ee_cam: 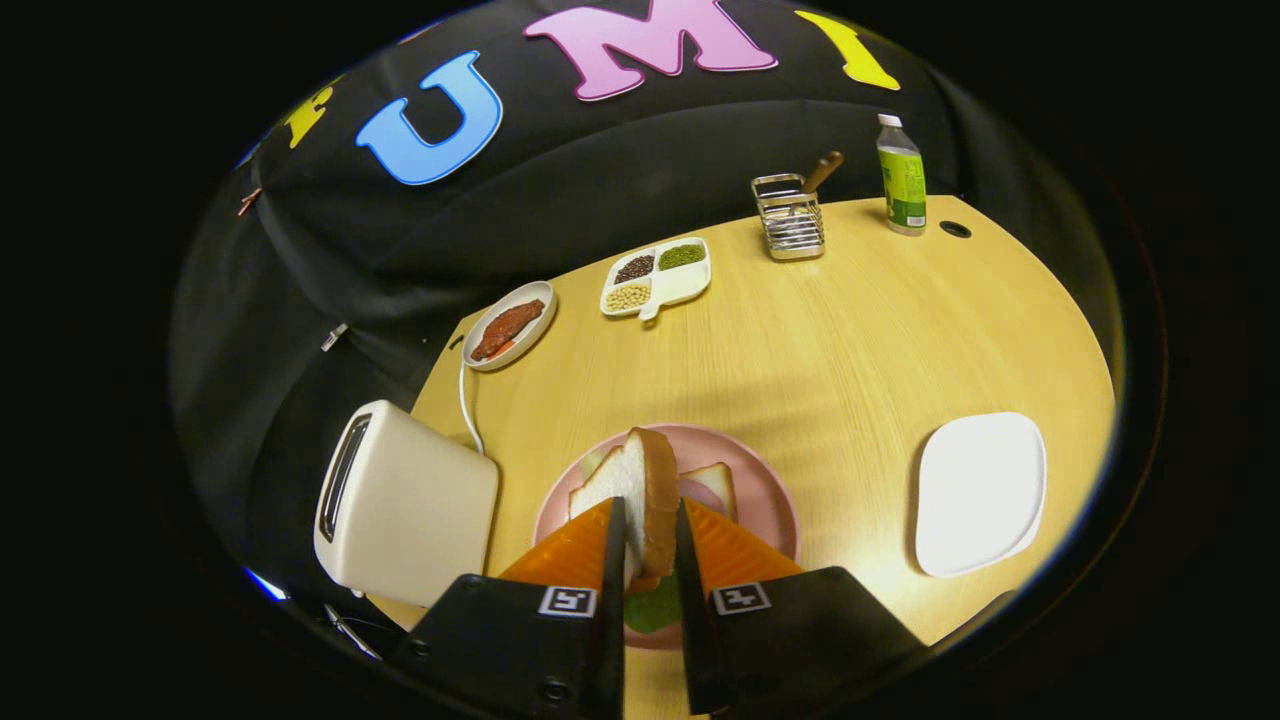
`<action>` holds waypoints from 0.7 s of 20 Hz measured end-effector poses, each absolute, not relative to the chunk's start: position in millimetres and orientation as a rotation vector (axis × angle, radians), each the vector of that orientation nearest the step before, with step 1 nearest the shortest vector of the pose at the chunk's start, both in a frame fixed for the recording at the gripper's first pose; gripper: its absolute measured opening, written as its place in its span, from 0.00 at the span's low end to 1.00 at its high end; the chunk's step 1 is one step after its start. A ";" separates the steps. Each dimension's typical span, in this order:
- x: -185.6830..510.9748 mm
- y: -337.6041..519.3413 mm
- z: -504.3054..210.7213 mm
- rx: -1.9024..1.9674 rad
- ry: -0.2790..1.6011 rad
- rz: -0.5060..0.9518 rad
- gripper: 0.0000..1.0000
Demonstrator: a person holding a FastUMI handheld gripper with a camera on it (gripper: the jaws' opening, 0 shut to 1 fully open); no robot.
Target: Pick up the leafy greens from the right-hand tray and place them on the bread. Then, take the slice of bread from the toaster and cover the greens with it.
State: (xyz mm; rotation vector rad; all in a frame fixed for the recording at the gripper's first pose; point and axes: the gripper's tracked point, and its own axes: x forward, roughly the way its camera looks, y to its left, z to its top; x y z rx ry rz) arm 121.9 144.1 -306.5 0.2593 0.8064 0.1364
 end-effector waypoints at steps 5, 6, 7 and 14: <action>119.4 125.0 -304.5 0.238 0.784 0.105 0.75; 117.9 123.1 -300.3 0.238 0.776 0.106 0.81; 116.8 121.4 -294.5 0.233 0.763 0.107 0.86; 109.0 108.0 -216.9 0.119 0.590 0.097 0.99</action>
